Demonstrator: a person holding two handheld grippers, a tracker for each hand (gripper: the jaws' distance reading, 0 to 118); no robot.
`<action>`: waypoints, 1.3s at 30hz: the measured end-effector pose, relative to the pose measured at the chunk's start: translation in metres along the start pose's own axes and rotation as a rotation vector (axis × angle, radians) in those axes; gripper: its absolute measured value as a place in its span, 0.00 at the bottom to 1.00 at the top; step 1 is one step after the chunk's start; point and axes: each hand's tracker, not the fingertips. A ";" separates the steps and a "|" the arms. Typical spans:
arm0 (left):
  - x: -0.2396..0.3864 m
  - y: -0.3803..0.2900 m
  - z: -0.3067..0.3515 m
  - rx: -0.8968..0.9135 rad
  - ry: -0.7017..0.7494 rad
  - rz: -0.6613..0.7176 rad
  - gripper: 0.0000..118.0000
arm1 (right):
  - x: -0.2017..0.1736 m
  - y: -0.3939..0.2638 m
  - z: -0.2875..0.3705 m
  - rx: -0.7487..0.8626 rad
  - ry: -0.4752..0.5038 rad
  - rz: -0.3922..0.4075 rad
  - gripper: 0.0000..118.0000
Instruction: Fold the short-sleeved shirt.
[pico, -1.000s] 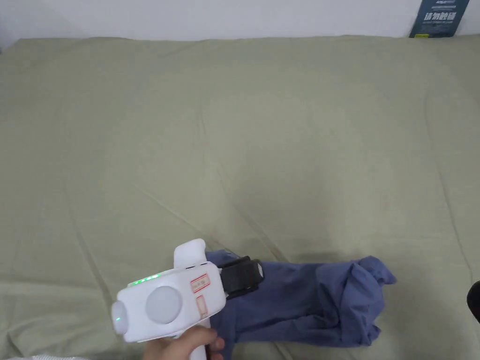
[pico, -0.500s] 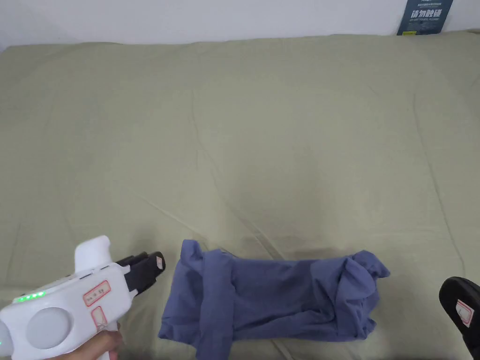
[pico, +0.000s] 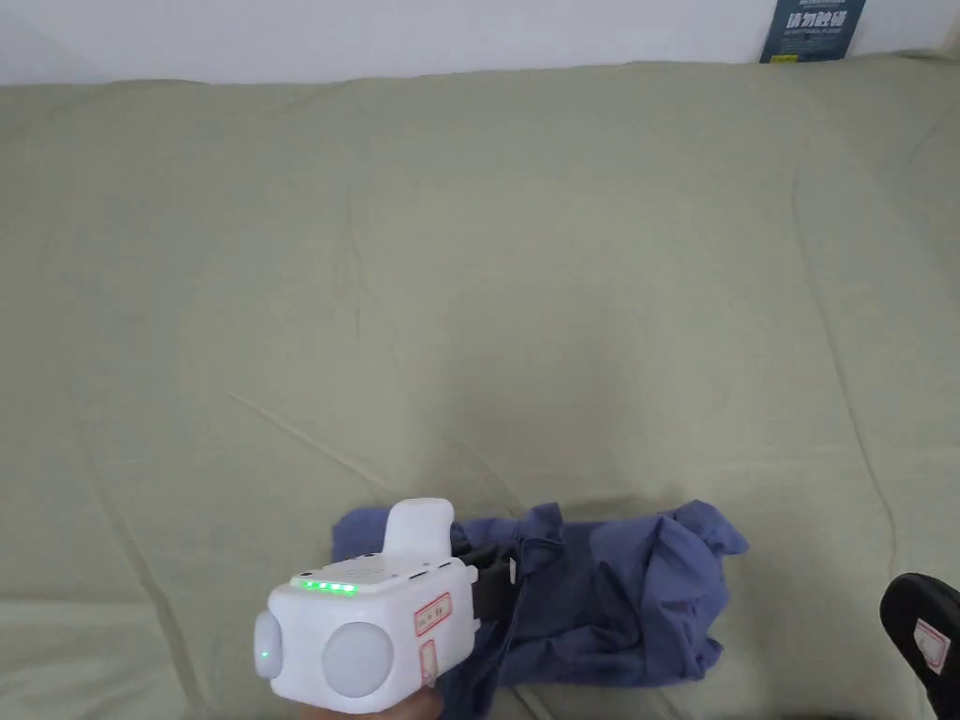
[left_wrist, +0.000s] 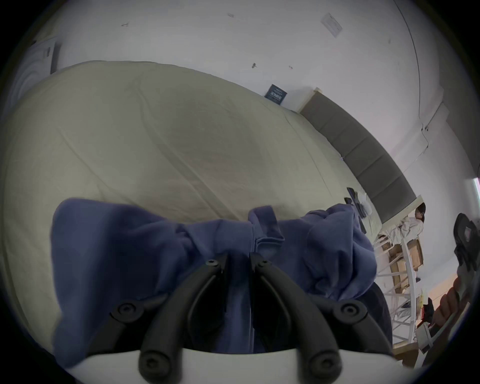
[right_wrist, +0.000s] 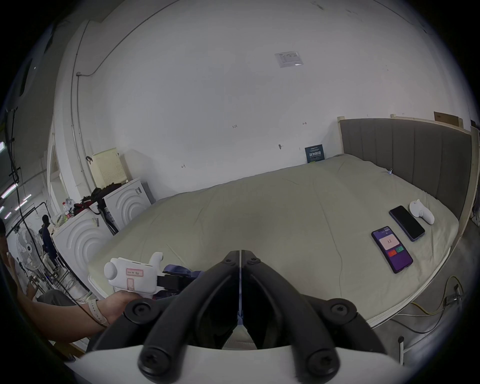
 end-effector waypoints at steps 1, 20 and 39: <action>-0.003 -0.001 -0.003 -0.007 0.027 -0.003 0.16 | 0.001 -0.001 -0.001 -0.004 -0.002 -0.001 0.02; 0.021 -0.050 0.256 0.772 0.272 -0.305 0.15 | -0.028 0.000 0.002 0.089 0.009 0.135 0.02; -0.156 0.017 0.119 -0.029 -0.225 0.407 0.91 | -0.030 -0.004 -0.002 0.040 0.001 0.165 0.02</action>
